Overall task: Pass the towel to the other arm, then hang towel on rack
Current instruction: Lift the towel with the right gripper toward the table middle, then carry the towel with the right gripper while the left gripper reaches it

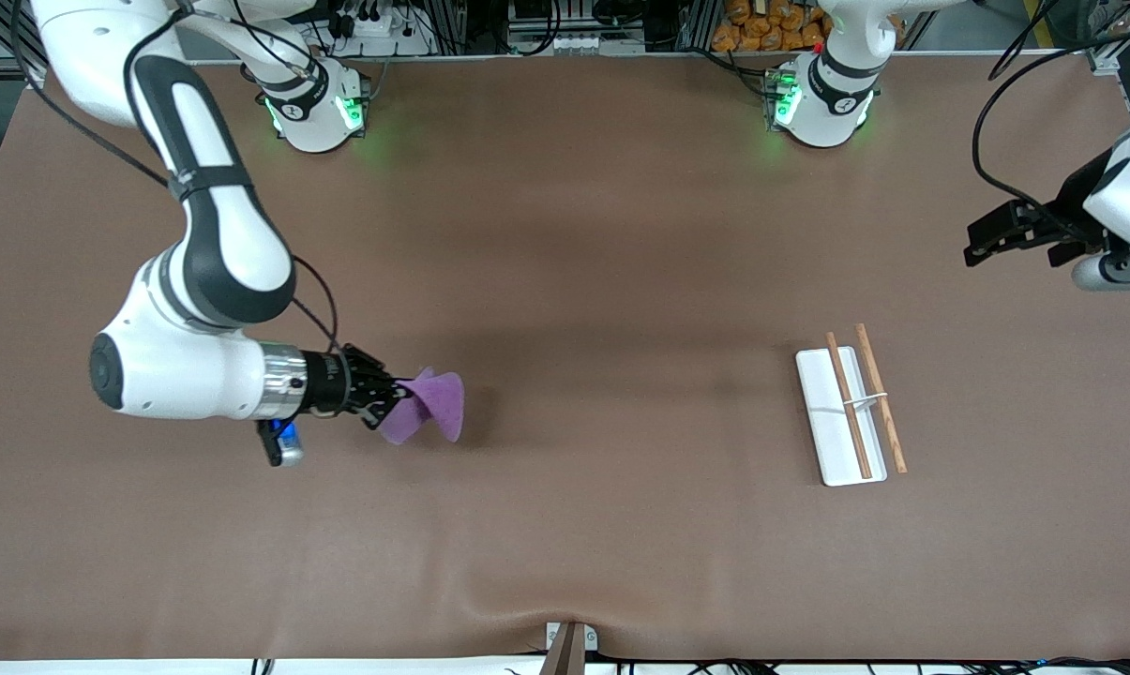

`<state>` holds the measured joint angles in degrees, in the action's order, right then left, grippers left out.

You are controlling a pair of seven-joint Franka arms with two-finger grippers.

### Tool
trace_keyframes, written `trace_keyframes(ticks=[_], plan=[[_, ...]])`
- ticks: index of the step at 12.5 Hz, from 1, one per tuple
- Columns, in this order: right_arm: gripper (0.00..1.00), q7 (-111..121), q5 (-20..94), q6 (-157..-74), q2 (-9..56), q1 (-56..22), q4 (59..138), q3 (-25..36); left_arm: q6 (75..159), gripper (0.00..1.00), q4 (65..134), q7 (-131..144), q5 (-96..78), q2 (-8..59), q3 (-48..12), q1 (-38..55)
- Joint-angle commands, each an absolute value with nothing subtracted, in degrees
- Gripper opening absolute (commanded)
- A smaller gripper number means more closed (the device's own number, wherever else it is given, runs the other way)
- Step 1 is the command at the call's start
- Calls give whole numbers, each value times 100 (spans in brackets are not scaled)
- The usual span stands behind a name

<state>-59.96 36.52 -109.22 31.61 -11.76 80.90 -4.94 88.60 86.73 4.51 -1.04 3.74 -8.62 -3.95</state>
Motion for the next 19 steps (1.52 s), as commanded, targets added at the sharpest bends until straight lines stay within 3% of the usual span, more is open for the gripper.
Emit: trace_keyframes(ticks=[1,8,15,19], plan=[[0,-6476,4103,-11187,3111,-1449,7946,-466,8973,100,8596,475,-176,518,-870,-431],[0,-7548,5052,-12671,3173,-2433,7796,-457,9202,100,8297,624,-990,1300,-861,-387],[0,-7875,6660,-14193,3261,-3277,7787,-457,10527,100,8297,615,-2678,2161,-879,-334],[0,-7997,6803,-14801,3322,-3735,7761,-457,11039,100,8288,501,-3970,2601,-923,-316]])
